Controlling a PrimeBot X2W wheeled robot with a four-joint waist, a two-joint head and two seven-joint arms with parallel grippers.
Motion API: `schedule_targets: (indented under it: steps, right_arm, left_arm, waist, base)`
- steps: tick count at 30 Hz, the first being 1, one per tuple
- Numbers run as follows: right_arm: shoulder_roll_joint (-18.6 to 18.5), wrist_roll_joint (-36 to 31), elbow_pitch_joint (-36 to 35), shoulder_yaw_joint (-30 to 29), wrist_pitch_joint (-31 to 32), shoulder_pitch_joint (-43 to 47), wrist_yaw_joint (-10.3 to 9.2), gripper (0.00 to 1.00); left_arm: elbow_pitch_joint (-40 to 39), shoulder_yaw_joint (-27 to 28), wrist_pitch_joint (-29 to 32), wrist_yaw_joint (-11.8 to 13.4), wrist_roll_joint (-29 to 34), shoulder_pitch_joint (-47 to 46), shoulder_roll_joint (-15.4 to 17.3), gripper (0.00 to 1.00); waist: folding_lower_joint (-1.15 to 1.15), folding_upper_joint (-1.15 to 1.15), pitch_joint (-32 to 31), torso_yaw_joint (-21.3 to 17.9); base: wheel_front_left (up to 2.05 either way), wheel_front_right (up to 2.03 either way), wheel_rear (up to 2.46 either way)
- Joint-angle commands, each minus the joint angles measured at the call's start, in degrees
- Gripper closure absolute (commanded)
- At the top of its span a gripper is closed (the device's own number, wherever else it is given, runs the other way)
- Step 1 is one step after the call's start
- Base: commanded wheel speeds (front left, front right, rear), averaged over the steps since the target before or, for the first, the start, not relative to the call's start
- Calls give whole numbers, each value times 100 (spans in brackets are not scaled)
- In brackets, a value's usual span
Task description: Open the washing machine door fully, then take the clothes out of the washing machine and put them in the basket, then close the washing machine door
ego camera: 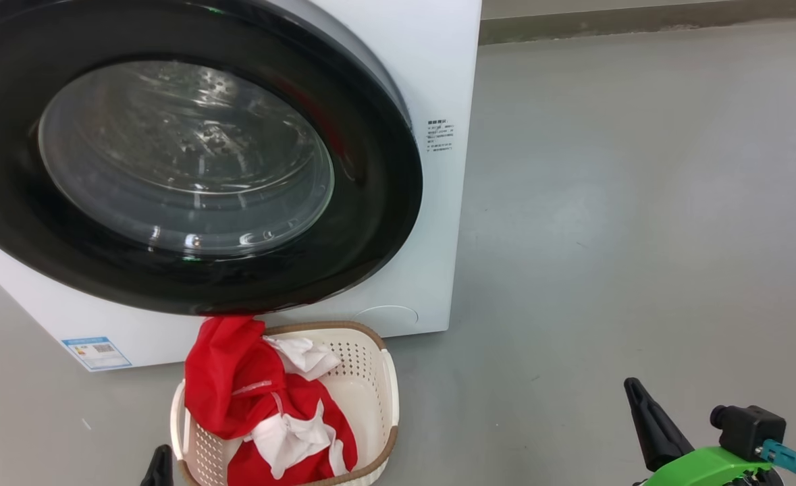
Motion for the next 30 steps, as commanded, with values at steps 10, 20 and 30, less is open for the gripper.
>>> schedule_targets:
  steps: [10,20,30]
  right_arm:
    - [-17,639,-232,-152,171,-213,-1,100]
    - [15,1230,-318,-262,352,-253,-2,100]
    - [44,1767,-396,-364,519,-289,-2,100]
  left_arm:
    - [-123,42,162,-9,-661,-238,46,100]
    - [-126,52,343,-12,-1314,-347,45,100]
    - [-129,62,508,-16,-1909,-447,44,100]
  waist:
    - [-1,0,-10,37]
    - [-1,0,-21,79]
    - [-1,0,-31,118]
  base:
    - [0,0,0]
    - [0,0,0]
    - [0,0,0]
